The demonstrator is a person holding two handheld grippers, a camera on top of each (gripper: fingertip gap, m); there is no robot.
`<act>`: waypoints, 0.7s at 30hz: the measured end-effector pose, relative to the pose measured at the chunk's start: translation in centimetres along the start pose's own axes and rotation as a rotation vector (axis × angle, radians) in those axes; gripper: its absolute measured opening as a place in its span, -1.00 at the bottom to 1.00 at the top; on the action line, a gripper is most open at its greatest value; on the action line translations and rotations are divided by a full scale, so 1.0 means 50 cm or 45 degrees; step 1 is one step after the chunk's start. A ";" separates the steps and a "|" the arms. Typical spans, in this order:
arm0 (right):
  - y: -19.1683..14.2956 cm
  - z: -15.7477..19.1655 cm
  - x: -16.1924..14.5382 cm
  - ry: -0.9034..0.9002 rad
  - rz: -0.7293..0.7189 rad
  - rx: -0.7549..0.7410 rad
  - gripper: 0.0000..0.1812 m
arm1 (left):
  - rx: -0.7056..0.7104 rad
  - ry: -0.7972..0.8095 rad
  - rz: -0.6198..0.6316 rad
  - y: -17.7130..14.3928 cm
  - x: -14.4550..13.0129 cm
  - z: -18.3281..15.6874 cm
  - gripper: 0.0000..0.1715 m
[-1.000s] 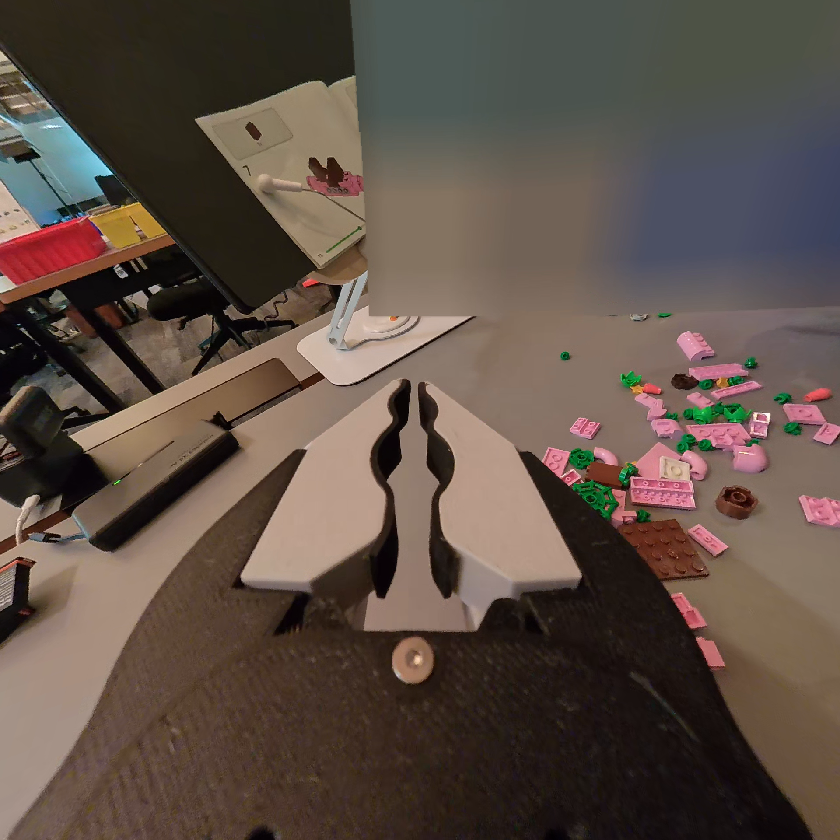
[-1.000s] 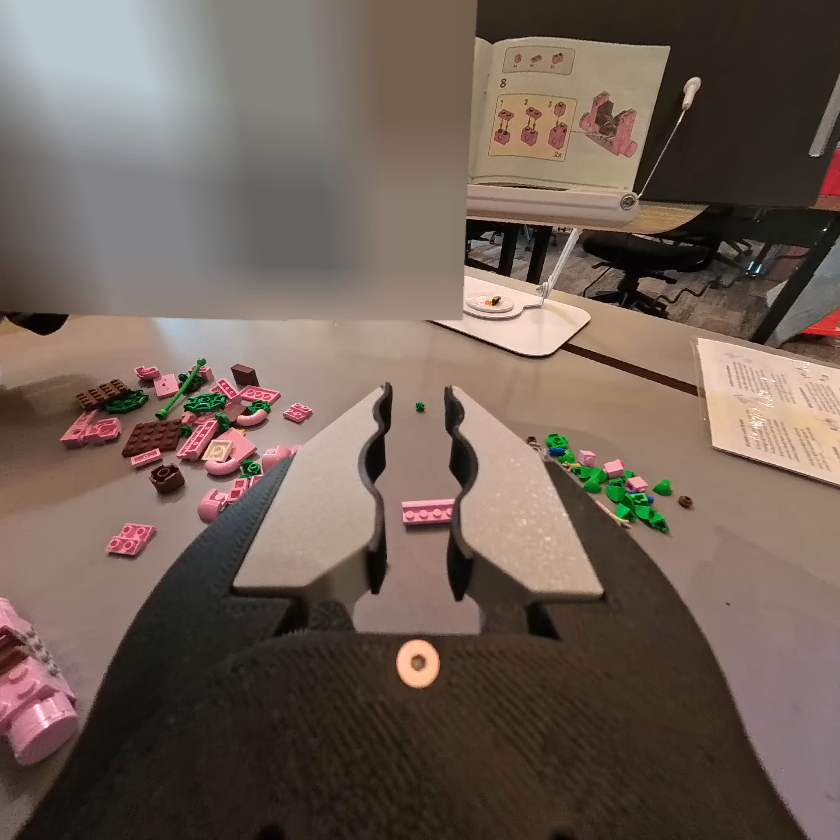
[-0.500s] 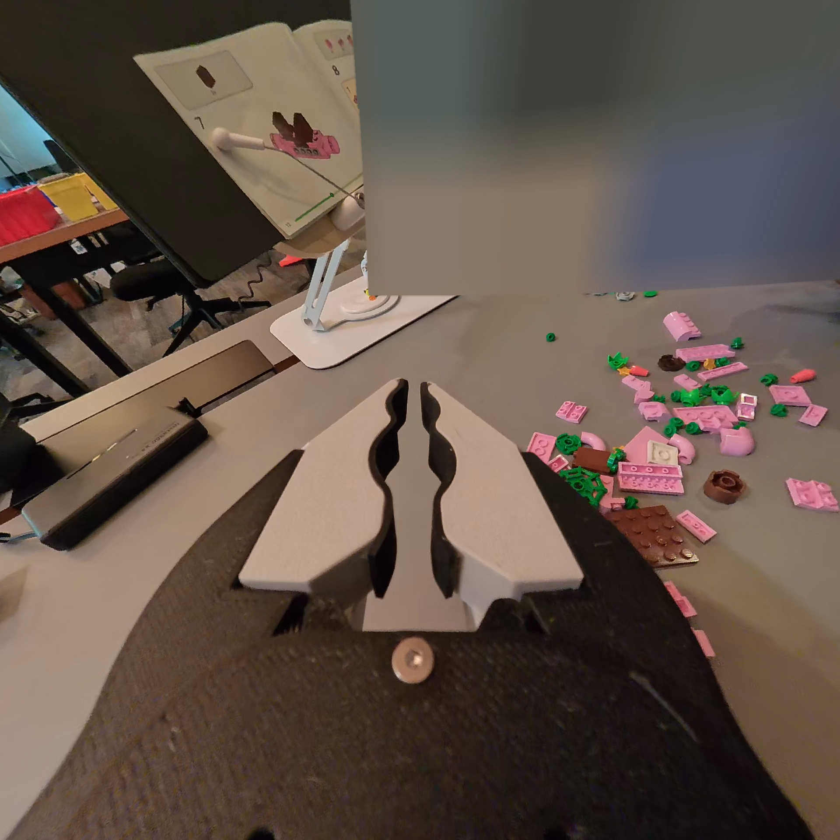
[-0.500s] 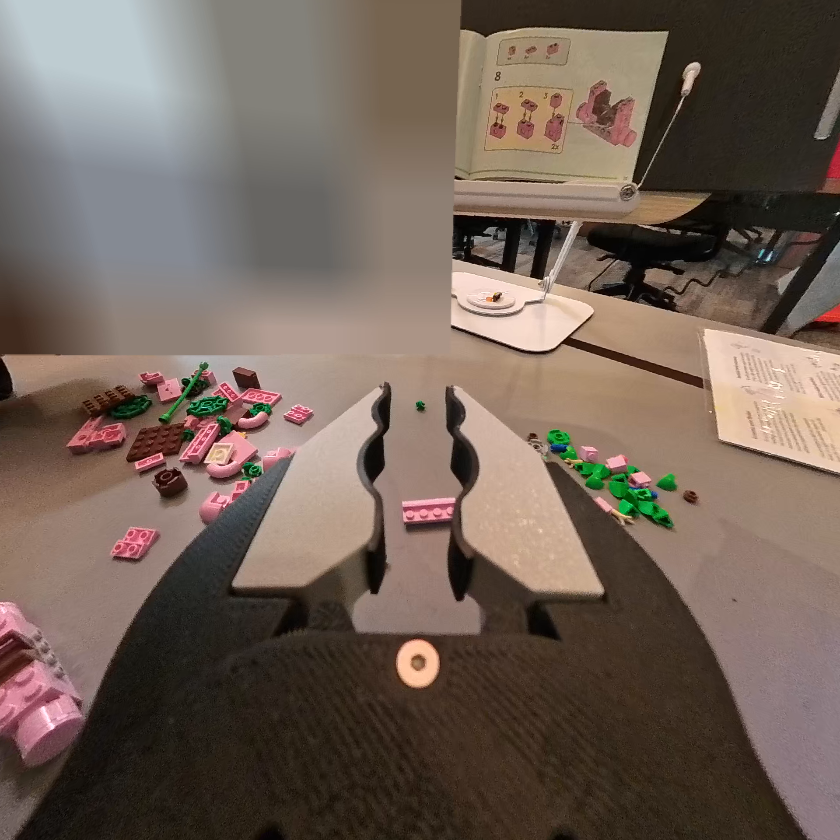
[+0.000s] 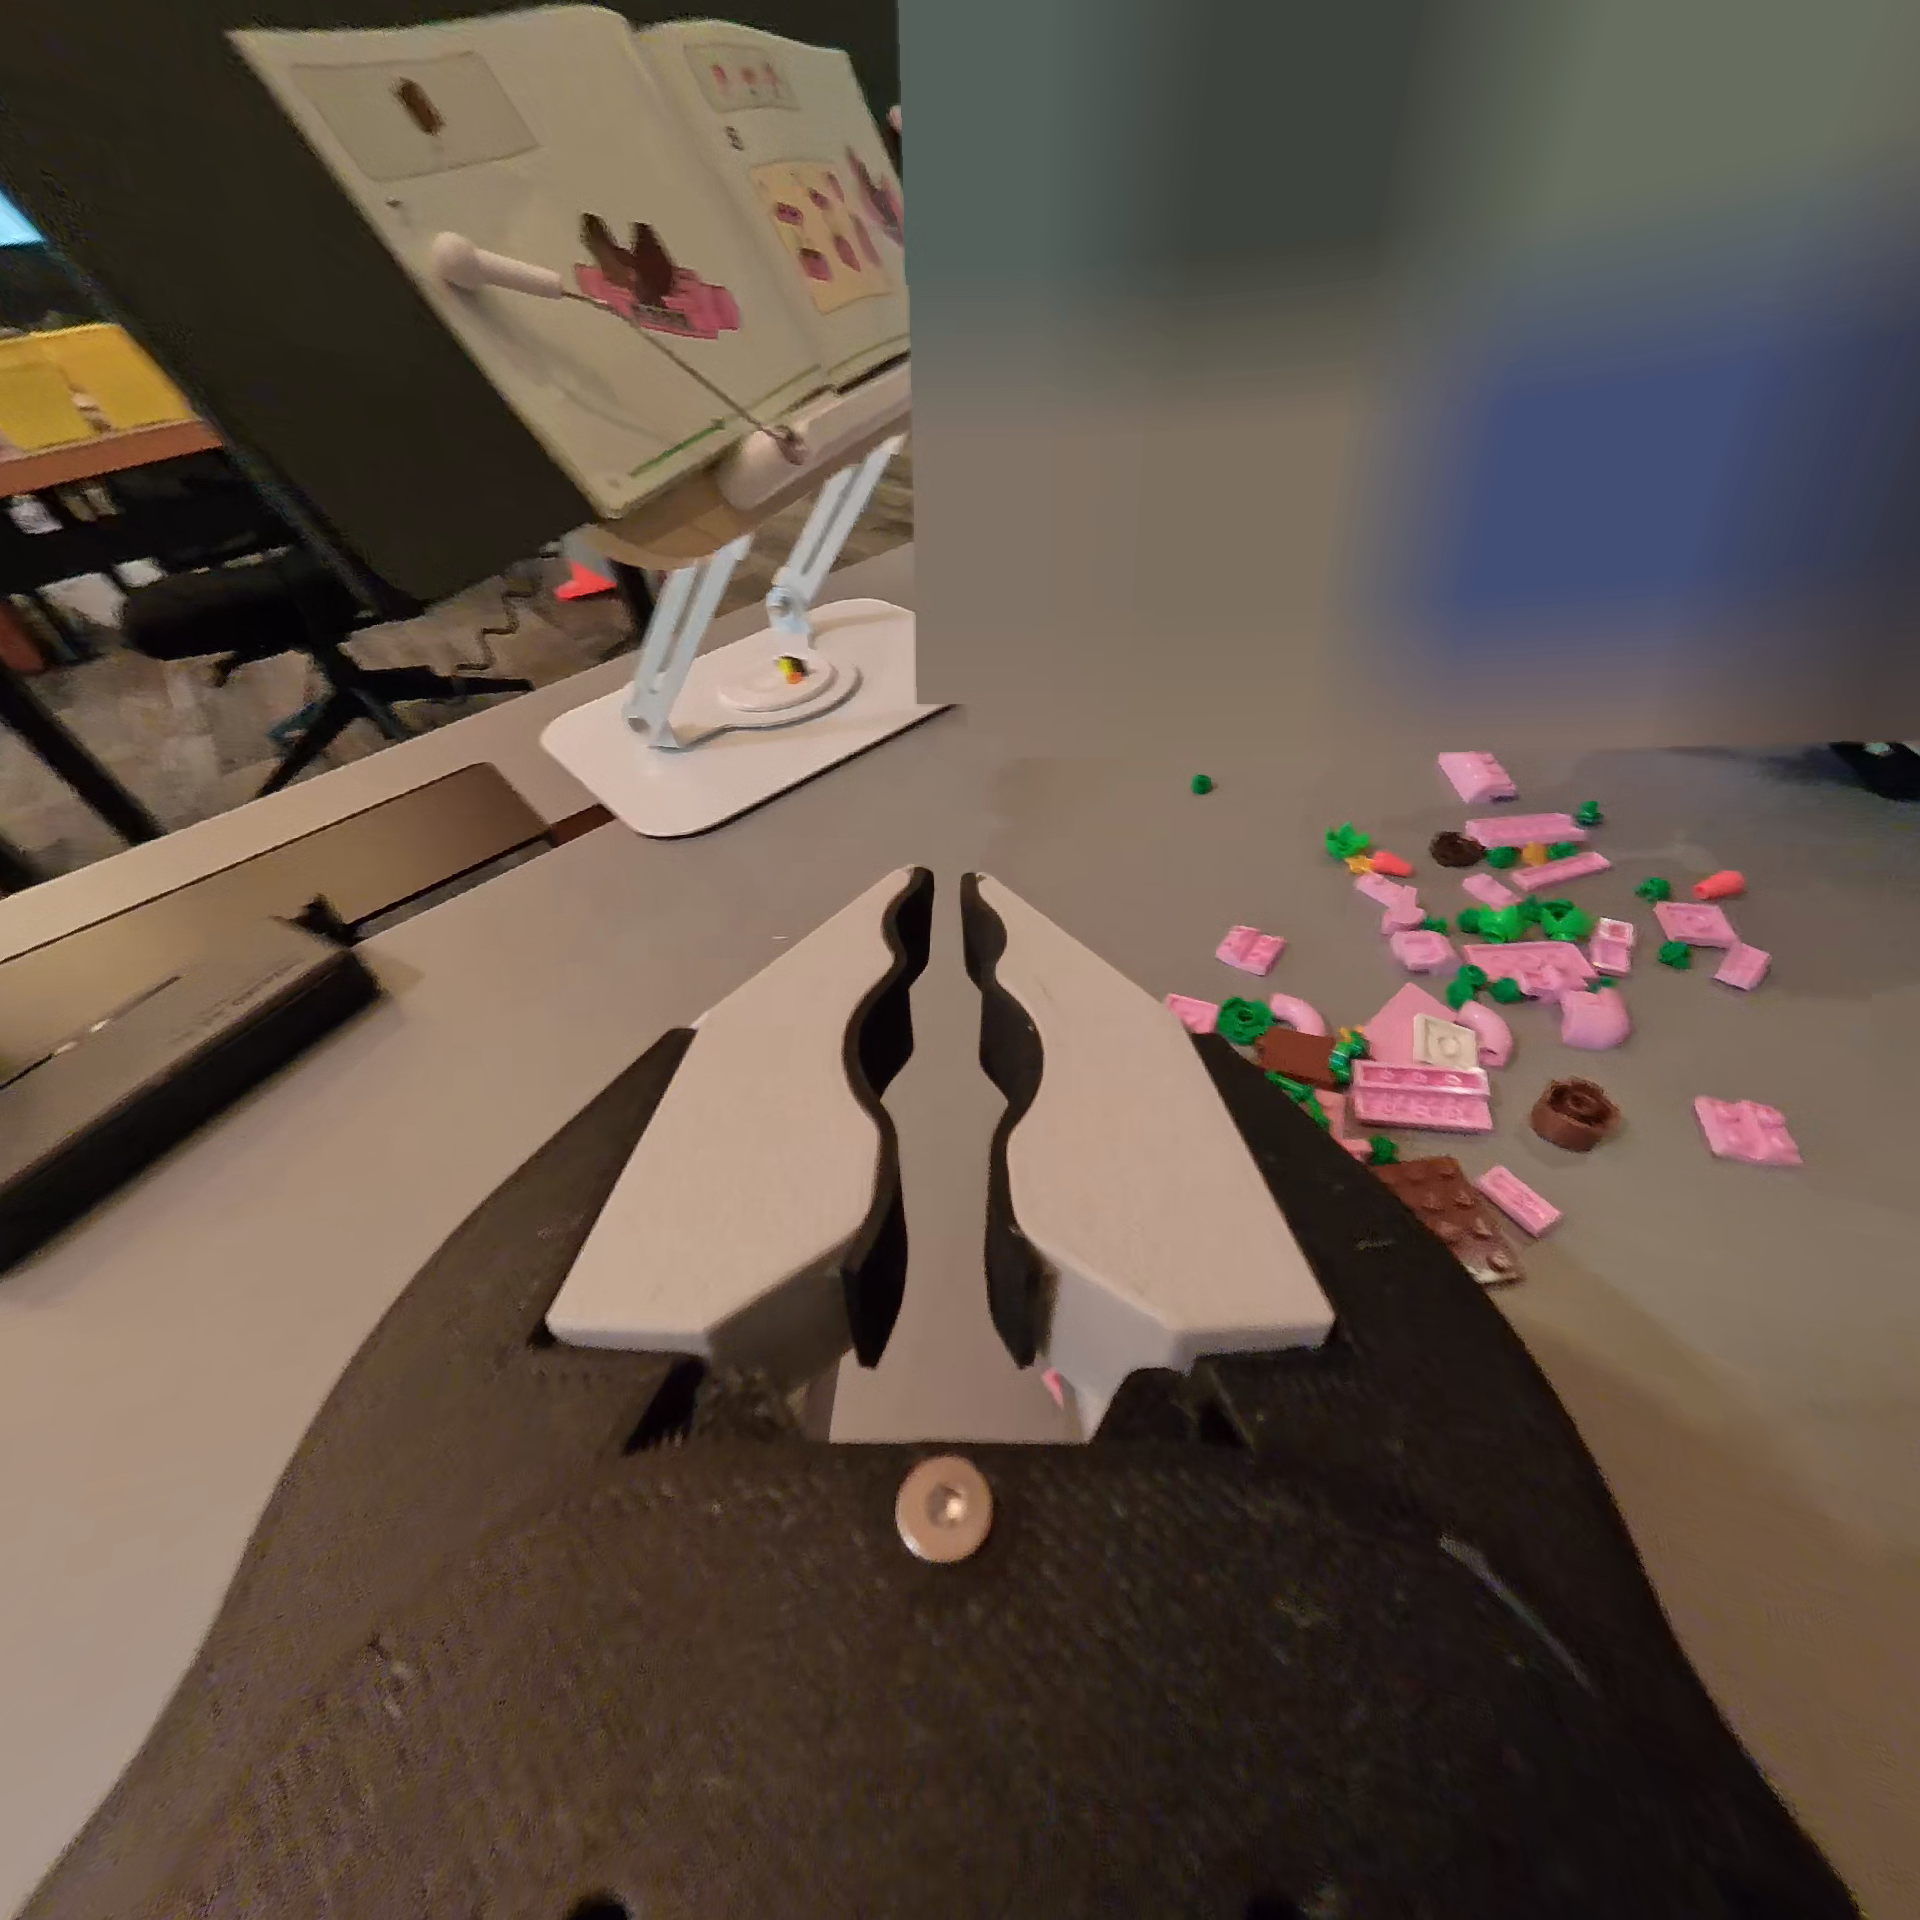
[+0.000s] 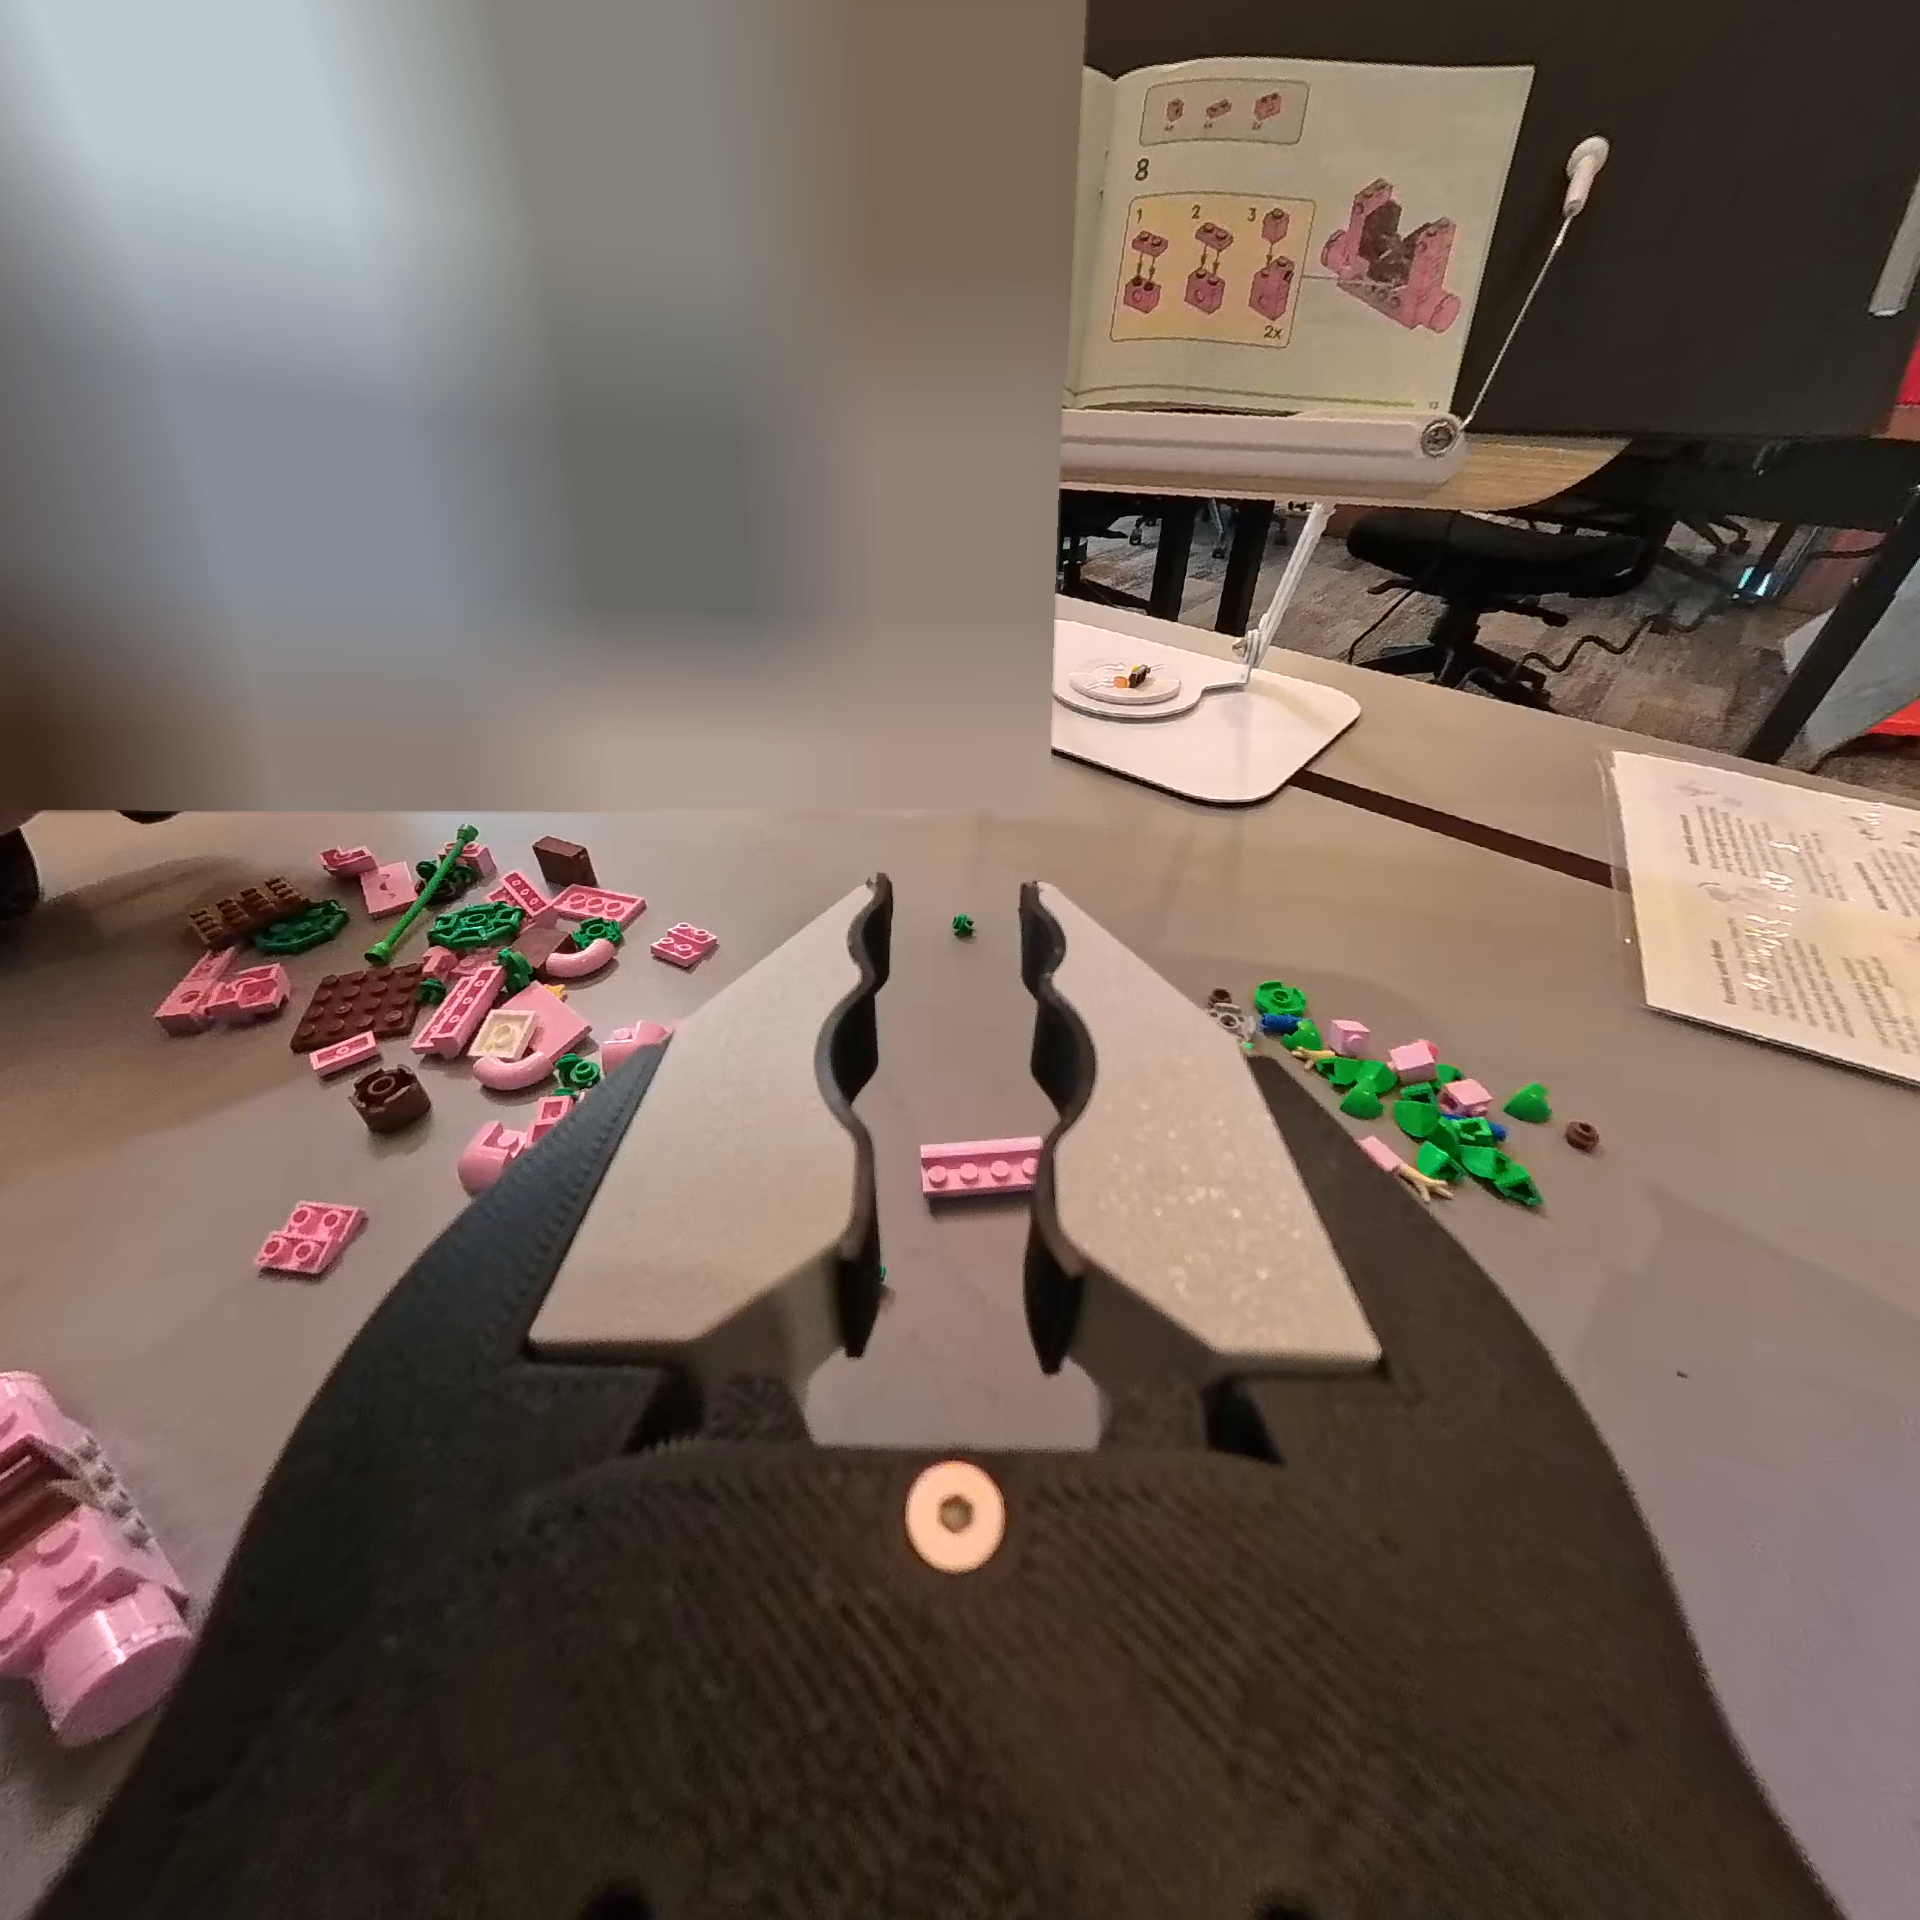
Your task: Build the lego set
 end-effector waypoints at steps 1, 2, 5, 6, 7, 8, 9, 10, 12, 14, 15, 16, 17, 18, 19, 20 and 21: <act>0.000 0.000 0.000 -0.001 0.000 0.000 -0.74 | -0.061 0.008 0.014 0.006 -0.001 -0.007 -0.91; 0.000 0.000 0.000 -0.002 0.000 0.000 -0.74 | -0.152 0.008 0.049 0.015 -0.004 -0.019 -0.86; 0.000 0.001 0.000 -0.008 0.000 0.000 -0.74 | -0.357 0.028 0.252 0.050 -0.021 -0.060 -0.83; 0.000 0.002 0.000 -0.012 0.001 -0.001 -0.74 | -0.372 0.053 0.315 0.061 -0.027 -0.073 -0.81; 0.000 0.003 0.000 -0.017 0.002 -0.001 -0.74 | -0.398 0.077 0.367 0.070 -0.033 -0.088 -0.79; 0.001 0.004 0.000 -0.024 0.003 -0.002 -0.74 | -0.416 0.089 0.422 0.080 -0.039 -0.101 -0.77; 0.001 0.006 0.000 -0.032 0.003 -0.003 -0.74 | -0.424 0.110 0.486 0.089 -0.043 -0.113 -0.76; 0.001 0.007 0.000 -0.042 0.004 -0.005 -0.74 | -0.422 0.136 0.530 0.096 -0.046 -0.123 -0.74; 0.001 0.011 0.000 -0.052 0.009 -0.005 -0.74 | -0.393 0.171 0.615 0.106 -0.052 -0.136 -0.70; 0.001 0.012 -0.001 -0.044 0.013 -0.002 -0.74 | -0.338 0.175 0.660 0.114 -0.055 -0.143 -0.69; 0.001 0.012 -0.001 -0.033 0.013 0.000 -0.74 | -0.322 0.173 0.668 0.116 -0.056 -0.145 -0.68; 0.000 0.012 0.000 -0.016 0.012 0.003 -0.74 | -0.310 0.168 0.685 0.118 -0.058 -0.144 -0.65; 0.000 0.012 0.000 0.003 0.010 0.009 -0.74 | -0.312 0.154 0.699 0.119 -0.059 -0.143 -0.62; 0.000 0.011 0.000 0.021 0.007 0.016 -0.74 | -0.322 0.136 0.702 0.120 -0.059 -0.141 -0.62; -0.001 0.011 0.001 0.034 0.004 0.020 -0.74 | -0.332 0.122 0.703 0.119 -0.059 -0.139 -0.62; -0.001 0.010 0.001 0.041 0.003 0.019 -0.74 | -0.341 0.113 0.703 0.119 -0.059 -0.138 -0.63; -0.002 0.009 0.002 0.041 0.000 0.013 -0.74 | -0.359 0.109 0.703 0.118 -0.059 -0.139 -0.71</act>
Point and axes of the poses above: each gripper's, where its closed fingertips meet, y out along the fingers, x out of its top, z = x × y across the jaws, the point moved 10 cm from there along -y, back along the fingers, and after that the axes turned 4 degrees about z, right-handed, at the moved point
